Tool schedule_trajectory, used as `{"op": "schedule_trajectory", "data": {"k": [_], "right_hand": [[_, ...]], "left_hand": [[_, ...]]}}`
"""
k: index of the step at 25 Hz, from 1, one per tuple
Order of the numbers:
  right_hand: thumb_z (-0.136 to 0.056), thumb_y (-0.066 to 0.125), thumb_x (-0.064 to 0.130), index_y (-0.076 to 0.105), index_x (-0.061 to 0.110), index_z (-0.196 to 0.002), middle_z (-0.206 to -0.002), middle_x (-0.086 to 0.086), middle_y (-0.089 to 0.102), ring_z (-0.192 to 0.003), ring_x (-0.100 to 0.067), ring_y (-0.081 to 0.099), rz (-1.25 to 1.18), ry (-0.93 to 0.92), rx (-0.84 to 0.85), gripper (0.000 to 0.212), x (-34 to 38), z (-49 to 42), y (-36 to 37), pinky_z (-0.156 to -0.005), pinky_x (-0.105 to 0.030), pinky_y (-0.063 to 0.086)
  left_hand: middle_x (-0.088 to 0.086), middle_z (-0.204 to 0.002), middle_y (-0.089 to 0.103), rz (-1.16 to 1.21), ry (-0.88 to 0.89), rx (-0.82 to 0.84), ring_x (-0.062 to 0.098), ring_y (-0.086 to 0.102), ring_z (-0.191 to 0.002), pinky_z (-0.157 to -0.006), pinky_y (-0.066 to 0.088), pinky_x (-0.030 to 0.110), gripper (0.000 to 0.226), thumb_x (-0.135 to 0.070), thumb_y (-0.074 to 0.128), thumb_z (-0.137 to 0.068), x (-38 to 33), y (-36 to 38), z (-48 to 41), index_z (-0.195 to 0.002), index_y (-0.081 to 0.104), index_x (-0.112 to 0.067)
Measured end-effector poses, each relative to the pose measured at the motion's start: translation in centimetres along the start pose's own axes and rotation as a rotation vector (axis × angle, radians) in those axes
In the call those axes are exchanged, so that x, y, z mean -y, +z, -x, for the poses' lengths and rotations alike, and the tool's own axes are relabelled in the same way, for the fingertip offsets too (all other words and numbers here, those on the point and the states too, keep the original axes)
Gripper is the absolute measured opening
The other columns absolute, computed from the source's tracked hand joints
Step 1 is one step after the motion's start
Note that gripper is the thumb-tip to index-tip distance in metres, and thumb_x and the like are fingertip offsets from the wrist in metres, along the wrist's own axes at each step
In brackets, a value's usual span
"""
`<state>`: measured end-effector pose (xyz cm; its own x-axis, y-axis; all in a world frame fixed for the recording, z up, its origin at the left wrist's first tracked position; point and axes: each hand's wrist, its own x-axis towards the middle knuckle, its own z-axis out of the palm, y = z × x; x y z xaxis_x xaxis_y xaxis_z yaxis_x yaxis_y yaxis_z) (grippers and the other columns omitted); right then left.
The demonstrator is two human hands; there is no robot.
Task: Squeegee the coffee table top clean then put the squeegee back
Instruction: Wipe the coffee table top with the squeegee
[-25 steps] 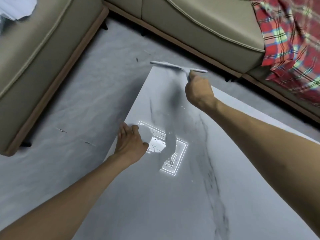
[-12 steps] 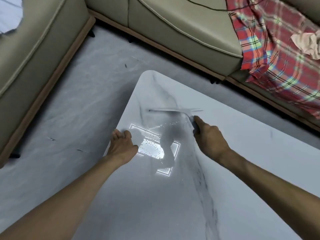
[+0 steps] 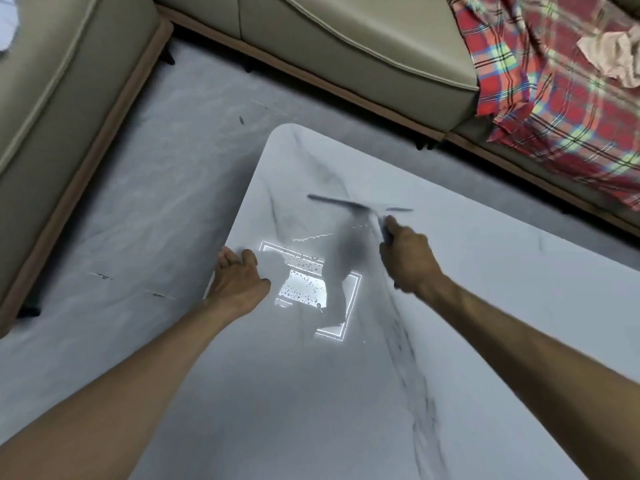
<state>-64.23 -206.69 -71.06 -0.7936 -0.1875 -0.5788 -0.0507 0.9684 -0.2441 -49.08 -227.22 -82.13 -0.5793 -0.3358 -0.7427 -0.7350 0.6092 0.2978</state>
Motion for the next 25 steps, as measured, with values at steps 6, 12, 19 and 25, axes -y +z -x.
{"op": "schedule_trajectory", "data": {"k": [6,12,19,25], "right_hand": [[-0.097,0.039,0.019,0.052,0.012,-0.091,-0.078,-0.016,0.062,-0.047,-0.026,0.050,-0.194,0.115,0.128,0.017,-0.7,4.4,-1.5,-0.035,-0.022,0.037],[-0.093,0.037,0.011,0.042,0.013,-0.089,-0.097,-0.026,0.063,-0.056,-0.031,0.058,-0.241,-0.037,-0.066,0.007,8.7,-6.7,-1.6,-0.035,-0.024,0.038],[-0.092,0.041,0.011,0.041,0.018,-0.137,-0.105,-0.023,0.065,-0.091,-0.044,0.060,0.084,-0.281,-0.072,0.046,7.6,-3.0,5.0,-0.070,-0.037,0.045],[-0.095,0.045,0.018,0.033,0.037,-0.147,-0.078,-0.002,0.057,-0.070,-0.028,0.053,0.189,-0.305,0.128,0.056,-3.4,5.3,2.4,-0.071,-0.039,0.052]], "left_hand": [[0.025,-0.143,0.024,0.084,0.027,0.030,0.037,0.015,-0.141,-0.113,0.028,0.041,0.039,-0.023,0.053,-0.081,-0.2,-0.9,0.8,-0.116,0.038,-0.014],[0.007,-0.127,0.028,0.162,0.070,-0.032,0.025,0.031,-0.129,-0.107,0.034,0.035,0.037,-0.020,0.056,-0.082,0.6,-1.5,1.5,-0.115,0.042,-0.013],[0.005,-0.124,0.035,0.242,0.078,-0.029,0.023,0.040,-0.119,-0.089,0.037,0.029,0.037,-0.014,0.054,-0.081,1.8,-1.9,1.6,-0.115,0.041,-0.014],[0.009,-0.101,0.058,0.200,0.085,-0.200,0.030,0.059,-0.084,-0.071,0.046,0.033,0.031,-0.015,0.060,-0.087,3.9,-1.7,3.0,-0.115,0.046,-0.012]]}}
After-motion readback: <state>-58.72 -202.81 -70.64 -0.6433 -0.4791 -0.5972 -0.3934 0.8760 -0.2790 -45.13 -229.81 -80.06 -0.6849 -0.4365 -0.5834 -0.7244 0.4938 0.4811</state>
